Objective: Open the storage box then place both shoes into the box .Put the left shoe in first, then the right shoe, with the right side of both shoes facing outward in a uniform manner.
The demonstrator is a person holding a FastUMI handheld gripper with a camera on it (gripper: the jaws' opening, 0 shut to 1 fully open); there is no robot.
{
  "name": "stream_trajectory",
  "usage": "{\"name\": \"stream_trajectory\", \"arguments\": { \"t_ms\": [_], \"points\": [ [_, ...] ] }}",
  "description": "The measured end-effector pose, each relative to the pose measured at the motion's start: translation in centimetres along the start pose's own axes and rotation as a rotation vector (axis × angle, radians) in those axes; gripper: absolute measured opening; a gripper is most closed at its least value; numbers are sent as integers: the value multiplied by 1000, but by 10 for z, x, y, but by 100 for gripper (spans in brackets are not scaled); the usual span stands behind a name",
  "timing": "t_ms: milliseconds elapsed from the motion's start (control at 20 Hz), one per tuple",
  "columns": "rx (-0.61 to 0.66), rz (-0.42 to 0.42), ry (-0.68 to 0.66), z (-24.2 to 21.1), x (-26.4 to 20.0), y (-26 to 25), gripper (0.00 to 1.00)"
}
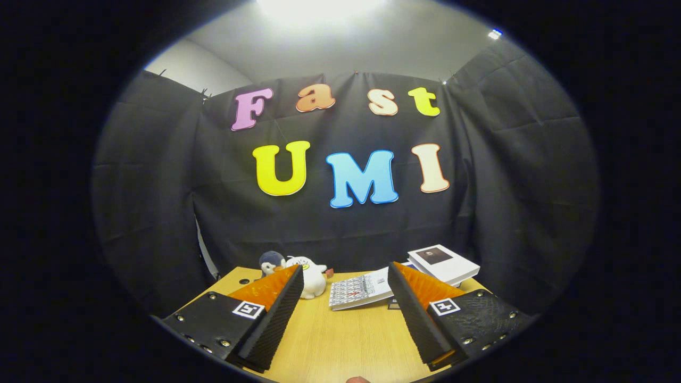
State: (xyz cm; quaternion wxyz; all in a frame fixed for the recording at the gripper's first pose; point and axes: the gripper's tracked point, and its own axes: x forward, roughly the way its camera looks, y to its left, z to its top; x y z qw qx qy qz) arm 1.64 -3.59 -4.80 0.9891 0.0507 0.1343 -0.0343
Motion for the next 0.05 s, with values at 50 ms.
{"name": "stream_trajectory", "arguments": {
  "t_ms": [50],
  "points": [
    [3,-10,-3,2,1,-5,97]
  ]
}}
